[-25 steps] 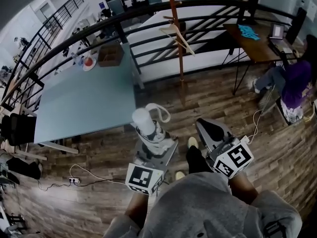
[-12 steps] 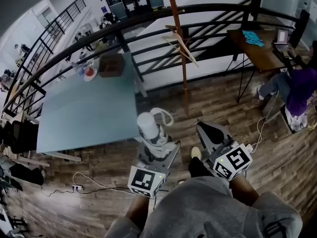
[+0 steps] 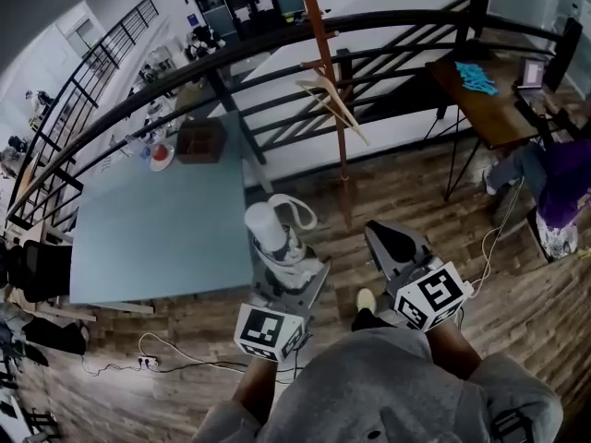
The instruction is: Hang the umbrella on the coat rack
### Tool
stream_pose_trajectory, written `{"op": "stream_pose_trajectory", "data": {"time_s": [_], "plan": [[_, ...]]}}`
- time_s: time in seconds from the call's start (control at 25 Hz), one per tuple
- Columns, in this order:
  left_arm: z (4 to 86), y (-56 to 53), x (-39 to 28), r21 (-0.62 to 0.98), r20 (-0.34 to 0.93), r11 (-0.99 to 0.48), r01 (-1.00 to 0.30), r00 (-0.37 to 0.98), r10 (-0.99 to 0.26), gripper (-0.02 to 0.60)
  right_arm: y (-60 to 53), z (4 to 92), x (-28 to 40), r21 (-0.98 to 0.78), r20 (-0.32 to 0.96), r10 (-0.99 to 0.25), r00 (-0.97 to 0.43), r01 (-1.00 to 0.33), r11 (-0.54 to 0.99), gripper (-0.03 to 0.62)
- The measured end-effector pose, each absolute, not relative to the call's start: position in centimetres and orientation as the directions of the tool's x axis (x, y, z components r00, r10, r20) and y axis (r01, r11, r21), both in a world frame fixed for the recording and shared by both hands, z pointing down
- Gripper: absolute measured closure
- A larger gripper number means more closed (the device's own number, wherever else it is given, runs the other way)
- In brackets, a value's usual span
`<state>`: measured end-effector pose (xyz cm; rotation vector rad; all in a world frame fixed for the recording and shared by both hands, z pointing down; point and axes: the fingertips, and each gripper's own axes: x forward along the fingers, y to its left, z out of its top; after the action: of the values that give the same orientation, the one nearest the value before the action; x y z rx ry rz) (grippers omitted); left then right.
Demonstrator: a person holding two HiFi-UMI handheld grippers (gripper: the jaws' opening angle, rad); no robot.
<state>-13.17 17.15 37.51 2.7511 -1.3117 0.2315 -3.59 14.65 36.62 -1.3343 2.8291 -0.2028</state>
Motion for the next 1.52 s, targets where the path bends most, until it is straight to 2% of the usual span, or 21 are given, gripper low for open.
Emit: {"op": "stream_pose_trajectory", "data": {"time_s": [0.52,1.52], "plan": [[37.8,9.8,-8.8,-0.001,0.205,-0.624,-0.781,0.611,-0.765,0.291,6.6,36.5,0.6,-0.144,0.056,-0.771,-0.635,-0.769,0.623,0.565],[38.3,3.0,-7.1,-0.032,0.207,-0.518,-0.855,0.501,-0.840,0.291,-0.5,37.5,4.0,-0.147,0.042,-0.735,-0.677,-0.732,0.665,0.565]]}}
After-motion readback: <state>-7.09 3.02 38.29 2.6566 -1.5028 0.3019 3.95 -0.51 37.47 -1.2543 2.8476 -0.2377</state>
